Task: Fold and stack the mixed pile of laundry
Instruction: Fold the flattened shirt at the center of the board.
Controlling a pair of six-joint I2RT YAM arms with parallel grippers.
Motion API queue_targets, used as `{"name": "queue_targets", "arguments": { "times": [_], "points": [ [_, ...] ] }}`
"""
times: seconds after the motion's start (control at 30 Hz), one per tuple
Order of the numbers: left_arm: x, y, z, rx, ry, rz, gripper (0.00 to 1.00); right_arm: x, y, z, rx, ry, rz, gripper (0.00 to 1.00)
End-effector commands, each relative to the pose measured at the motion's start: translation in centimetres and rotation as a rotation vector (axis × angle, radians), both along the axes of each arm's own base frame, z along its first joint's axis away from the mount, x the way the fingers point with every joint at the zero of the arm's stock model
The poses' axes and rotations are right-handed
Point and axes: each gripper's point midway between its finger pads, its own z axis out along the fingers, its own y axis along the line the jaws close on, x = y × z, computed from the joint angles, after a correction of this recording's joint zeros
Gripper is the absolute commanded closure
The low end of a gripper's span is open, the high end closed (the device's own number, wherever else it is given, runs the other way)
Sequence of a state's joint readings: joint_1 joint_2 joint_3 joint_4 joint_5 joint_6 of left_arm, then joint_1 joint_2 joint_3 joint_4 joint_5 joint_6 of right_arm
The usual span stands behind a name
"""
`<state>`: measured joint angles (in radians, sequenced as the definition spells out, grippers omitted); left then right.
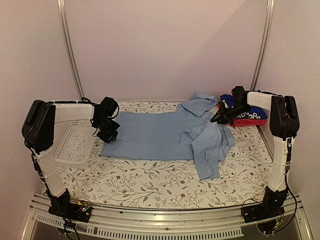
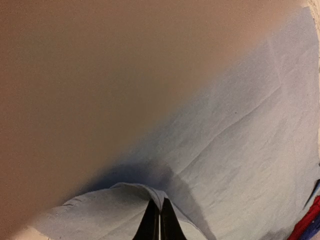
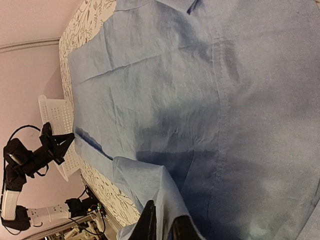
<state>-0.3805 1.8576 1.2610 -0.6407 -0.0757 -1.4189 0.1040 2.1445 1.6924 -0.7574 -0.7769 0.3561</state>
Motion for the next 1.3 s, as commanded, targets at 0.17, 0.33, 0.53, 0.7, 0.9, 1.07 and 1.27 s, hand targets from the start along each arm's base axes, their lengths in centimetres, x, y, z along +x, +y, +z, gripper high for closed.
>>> {"name": "queue_targets", "arguments": {
  "times": [0.17, 0.33, 0.53, 0.7, 0.9, 1.07, 1.27],
  "points": [
    [3.1, -0.9, 2.6, 0.05, -0.101, -0.181, 0.44, 0.1, -0.5, 2.6, 0.005, -0.067, 0.047, 0.37],
    [4.6, -2.6, 9.3, 0.182, -0.285, -0.344, 0.01, -2.0, -3.2, 7.3, 0.011, -0.155, -0.021, 0.24],
    [1.9, -2.5, 11.9, 0.191, -0.383, -0.387, 0.0, -4.7, -6.4, 7.7, -0.013, -0.158, -0.09, 0.16],
    [-0.6, -4.9, 14.6, 0.118, -0.575, -0.547, 0.0, -7.5, -6.4, 7.6, -0.016, -0.162, -0.073, 0.17],
    [-5.6, -14.9, 16.0, 0.197, -0.722, -1.064, 0.0, -9.7, -6.1, 7.6, 0.019, -0.169, -0.059, 0.19],
    [-11.2, -26.3, 14.0, 0.254, -0.838, -1.589, 0.01, -9.8, -6.8, 7.5, 0.026, -0.166, -0.085, 0.19],
    [-18.2, -37.2, 10.7, 0.297, -0.951, -2.106, 0.17, -9.9, -8.3, 7.3, 0.049, -0.161, -0.132, 0.2]
  ]
}}
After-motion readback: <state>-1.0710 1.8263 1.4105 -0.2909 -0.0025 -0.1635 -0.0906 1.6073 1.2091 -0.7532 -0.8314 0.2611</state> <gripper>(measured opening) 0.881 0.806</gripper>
